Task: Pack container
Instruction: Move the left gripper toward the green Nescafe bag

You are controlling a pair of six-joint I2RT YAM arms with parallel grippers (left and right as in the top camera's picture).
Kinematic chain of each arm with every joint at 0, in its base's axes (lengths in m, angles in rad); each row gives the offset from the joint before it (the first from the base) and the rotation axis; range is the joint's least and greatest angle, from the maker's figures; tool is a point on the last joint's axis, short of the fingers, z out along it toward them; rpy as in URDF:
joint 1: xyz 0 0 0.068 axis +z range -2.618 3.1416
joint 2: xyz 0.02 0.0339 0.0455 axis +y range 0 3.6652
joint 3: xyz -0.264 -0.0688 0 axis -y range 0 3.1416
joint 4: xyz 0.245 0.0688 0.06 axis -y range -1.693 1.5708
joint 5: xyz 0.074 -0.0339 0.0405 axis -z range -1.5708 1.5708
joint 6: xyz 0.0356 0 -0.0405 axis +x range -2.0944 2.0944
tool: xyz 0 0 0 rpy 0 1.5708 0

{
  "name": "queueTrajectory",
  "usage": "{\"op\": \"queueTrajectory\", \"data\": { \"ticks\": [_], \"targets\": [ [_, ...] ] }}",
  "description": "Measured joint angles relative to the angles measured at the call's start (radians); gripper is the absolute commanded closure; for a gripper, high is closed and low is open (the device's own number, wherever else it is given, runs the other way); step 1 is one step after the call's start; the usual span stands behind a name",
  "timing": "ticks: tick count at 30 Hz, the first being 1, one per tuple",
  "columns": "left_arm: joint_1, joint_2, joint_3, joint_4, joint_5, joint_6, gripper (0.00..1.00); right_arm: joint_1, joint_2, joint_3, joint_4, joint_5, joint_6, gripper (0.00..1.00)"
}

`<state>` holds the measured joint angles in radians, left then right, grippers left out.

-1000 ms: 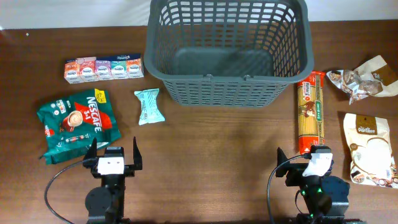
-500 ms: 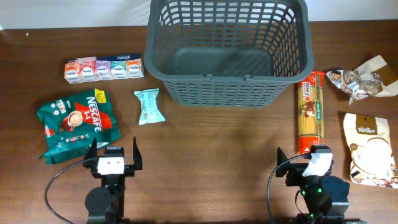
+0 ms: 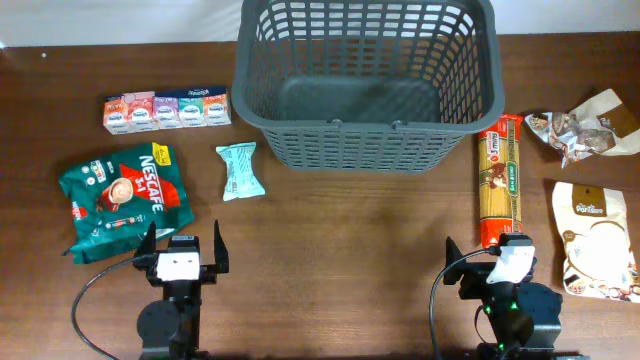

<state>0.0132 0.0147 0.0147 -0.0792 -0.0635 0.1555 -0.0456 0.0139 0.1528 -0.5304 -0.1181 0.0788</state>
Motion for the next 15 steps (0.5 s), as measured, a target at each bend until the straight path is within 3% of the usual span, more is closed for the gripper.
{"op": "queueTrajectory", "data": {
  "ticks": [11,15],
  "targets": [
    [0.000,0.000,0.000,0.003,0.015,-0.001,0.01,0.000,0.000,0.000,0.000,0.000,0.000,0.01],
    [0.000,0.001,0.000,-0.008,0.031,-0.064,0.01,0.000,0.000,0.000,0.000,0.000,0.000,0.01]
  ]
}}
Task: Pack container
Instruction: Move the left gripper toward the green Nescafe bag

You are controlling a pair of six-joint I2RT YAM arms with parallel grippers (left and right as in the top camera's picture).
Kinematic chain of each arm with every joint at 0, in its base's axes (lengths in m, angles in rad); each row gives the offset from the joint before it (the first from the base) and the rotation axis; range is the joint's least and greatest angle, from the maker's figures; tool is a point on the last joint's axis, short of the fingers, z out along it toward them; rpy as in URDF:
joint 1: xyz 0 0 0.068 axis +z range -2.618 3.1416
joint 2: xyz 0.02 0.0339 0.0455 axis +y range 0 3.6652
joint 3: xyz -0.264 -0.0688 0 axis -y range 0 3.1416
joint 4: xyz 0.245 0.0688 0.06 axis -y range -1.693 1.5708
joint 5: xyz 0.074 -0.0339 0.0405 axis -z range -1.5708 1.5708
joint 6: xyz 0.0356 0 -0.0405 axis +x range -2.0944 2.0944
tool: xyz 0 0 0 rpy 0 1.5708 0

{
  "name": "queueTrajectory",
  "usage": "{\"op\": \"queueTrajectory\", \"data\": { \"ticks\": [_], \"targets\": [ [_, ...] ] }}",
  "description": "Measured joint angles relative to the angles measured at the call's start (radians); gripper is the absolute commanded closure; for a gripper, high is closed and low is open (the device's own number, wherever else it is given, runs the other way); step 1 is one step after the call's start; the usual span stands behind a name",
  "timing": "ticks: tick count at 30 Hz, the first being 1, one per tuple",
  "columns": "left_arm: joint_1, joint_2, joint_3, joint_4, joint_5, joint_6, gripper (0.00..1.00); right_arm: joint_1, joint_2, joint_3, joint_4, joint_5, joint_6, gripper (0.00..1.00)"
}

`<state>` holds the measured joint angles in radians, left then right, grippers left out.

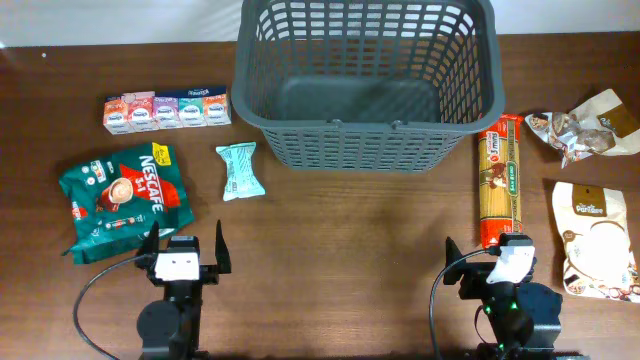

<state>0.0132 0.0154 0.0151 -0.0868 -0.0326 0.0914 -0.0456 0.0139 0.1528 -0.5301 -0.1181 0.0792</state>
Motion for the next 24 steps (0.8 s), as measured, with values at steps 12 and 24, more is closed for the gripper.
{"op": "queueTrajectory", "data": {
  "ticks": [12,24],
  "targets": [
    [0.000,0.211,0.256,-0.339,0.052,-0.213,0.01,0.000,0.000,0.000,0.000,0.000,0.000,0.01],
    [0.000,0.398,0.576,-0.568,0.060,-0.216,0.01,0.000,0.000,0.000,0.000,0.000,0.000,0.01]
  ]
}}
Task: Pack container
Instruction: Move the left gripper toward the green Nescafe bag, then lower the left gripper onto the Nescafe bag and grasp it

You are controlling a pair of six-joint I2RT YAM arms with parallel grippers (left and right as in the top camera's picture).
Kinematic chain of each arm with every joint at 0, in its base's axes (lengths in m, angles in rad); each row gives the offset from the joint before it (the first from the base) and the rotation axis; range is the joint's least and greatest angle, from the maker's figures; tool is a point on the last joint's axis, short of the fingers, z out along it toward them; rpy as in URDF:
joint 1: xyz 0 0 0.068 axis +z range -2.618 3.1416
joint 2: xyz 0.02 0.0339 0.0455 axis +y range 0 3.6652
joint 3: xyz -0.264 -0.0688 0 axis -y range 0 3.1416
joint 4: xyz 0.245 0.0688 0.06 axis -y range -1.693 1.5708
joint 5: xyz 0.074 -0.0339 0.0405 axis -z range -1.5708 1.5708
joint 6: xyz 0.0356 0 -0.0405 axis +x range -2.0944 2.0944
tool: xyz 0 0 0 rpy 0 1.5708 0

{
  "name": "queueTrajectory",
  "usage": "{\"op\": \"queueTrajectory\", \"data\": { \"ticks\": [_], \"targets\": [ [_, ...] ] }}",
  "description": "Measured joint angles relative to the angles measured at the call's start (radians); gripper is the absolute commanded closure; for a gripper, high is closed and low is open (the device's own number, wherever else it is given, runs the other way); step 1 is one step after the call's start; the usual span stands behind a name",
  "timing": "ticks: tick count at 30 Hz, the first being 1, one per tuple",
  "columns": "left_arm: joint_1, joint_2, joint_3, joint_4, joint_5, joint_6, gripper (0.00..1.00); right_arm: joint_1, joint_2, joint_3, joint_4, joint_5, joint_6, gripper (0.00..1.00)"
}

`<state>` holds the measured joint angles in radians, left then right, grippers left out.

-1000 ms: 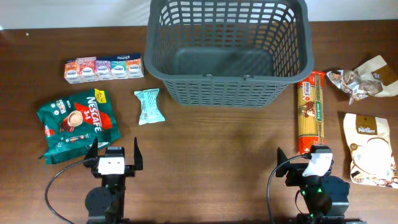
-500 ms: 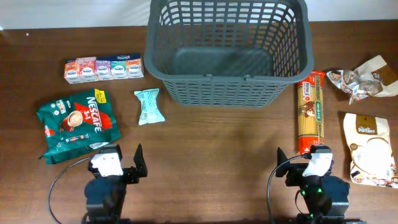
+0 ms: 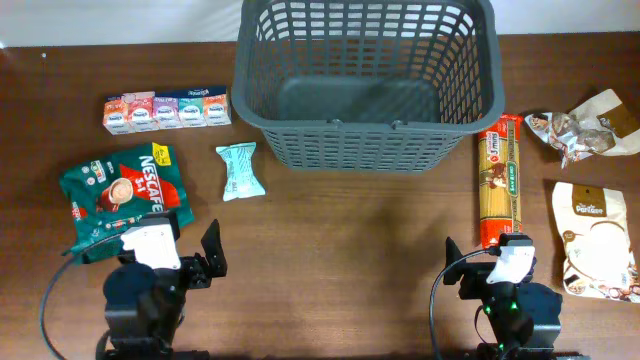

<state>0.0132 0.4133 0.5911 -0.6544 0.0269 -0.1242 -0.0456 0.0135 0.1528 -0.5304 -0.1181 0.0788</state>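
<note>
An empty grey plastic basket [image 3: 367,80] stands at the back middle of the wooden table. To its left lie a row of small colourful cartons [image 3: 166,110], a green Nescafe bag [image 3: 125,197] and a pale teal packet [image 3: 240,170]. Right of the basket lie a long spaghetti pack [image 3: 500,180], a crumpled brown-and-white wrapper [image 3: 583,130] and a white pouch [image 3: 598,238]. My left gripper [image 3: 190,245] is open near the front left, just beside the Nescafe bag's lower right corner. My right gripper [image 3: 485,250] sits at the front right, below the spaghetti pack's near end, holding nothing; its fingers are partly hidden.
The basket's tall slotted walls rise well above the table. Black cables [image 3: 60,295] loop beside each arm base at the front edge. Bare wood lies between the two arms and in front of the basket.
My left arm has shifted left and turned, so its open gripper now sits closer to the Nescafe bag. The right arm and all items are unchanged.
At both earlier moments the two arms rested at the front edge, grippers pointing toward the basket, and all goods lay around the empty basket. Now only the left arm has moved, toward the Nescafe bag.
</note>
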Motion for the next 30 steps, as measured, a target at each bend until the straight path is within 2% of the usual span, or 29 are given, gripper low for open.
{"op": "queueTrajectory", "data": {
  "ticks": [6,10,14,18,23,26,30],
  "targets": [
    [0.000,0.126,0.110,-0.062,0.000,0.031,0.01,0.000,0.000,-0.003,0.045,-0.055,0.000,0.01],
    [0.000,0.271,0.213,-0.072,-0.016,0.079,0.01,0.000,0.000,0.000,0.180,-0.174,0.001,0.01],
    [0.000,0.463,0.372,-0.098,-0.036,0.121,0.01,0.000,0.023,0.076,0.201,-0.224,0.000,0.01],
    [0.023,0.647,0.555,-0.159,-0.042,0.140,0.01,0.000,0.150,0.282,0.133,-0.220,-0.007,0.01],
    [0.078,0.821,0.795,-0.272,-0.042,0.151,0.01,0.000,0.444,0.666,-0.144,-0.213,-0.096,0.01],
    [0.116,0.870,0.907,-0.323,-0.042,0.156,0.01,0.000,0.654,0.908,-0.321,-0.211,-0.132,0.01],
    [0.156,0.871,0.970,-0.329,-0.046,0.167,0.01,0.000,0.854,1.138,-0.470,-0.209,-0.155,0.01]
  ]
}}
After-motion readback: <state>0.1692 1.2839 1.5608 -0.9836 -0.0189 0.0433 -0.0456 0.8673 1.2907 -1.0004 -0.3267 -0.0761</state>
